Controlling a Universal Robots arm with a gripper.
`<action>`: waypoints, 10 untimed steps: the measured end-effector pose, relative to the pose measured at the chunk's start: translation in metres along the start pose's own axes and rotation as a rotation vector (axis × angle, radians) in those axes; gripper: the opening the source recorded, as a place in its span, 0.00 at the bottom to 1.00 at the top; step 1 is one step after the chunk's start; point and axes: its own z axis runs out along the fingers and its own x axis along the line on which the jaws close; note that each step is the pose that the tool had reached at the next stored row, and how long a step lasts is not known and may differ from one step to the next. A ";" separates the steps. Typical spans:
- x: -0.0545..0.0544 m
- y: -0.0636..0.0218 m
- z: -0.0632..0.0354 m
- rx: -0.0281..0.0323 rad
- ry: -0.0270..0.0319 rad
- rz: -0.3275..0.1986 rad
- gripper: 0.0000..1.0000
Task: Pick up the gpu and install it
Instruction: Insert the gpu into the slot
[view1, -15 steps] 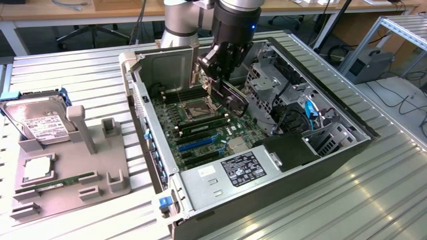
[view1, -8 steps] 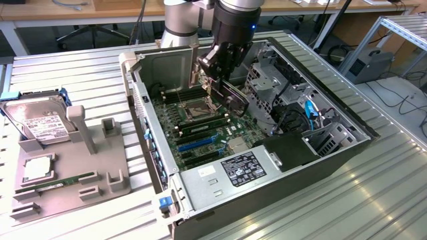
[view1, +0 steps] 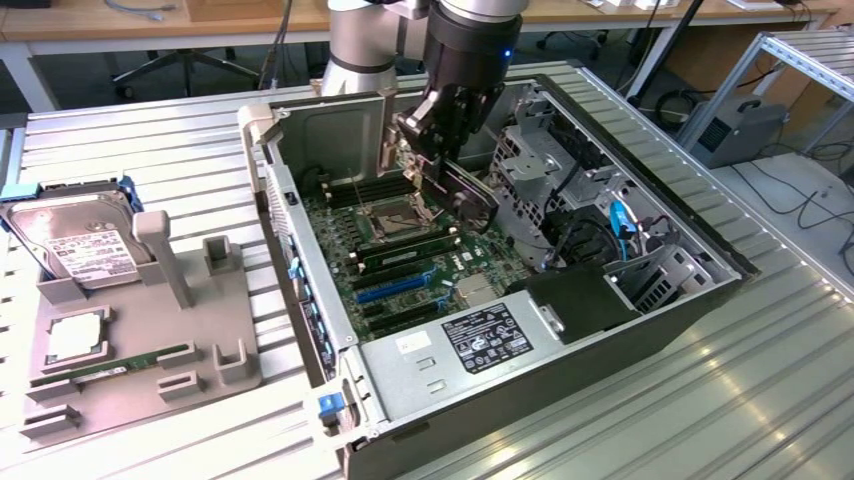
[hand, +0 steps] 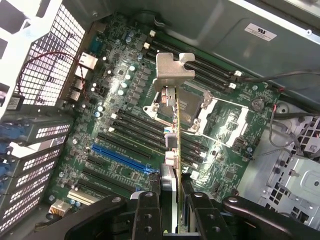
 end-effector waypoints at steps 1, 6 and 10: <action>0.000 0.0000 0.0000 -0.0001 0.0000 -0.002 0.27; 0.000 0.0000 0.0000 -0.0004 0.0003 -0.017 0.27; 0.000 0.0000 0.0000 -0.0008 0.0005 -0.029 0.27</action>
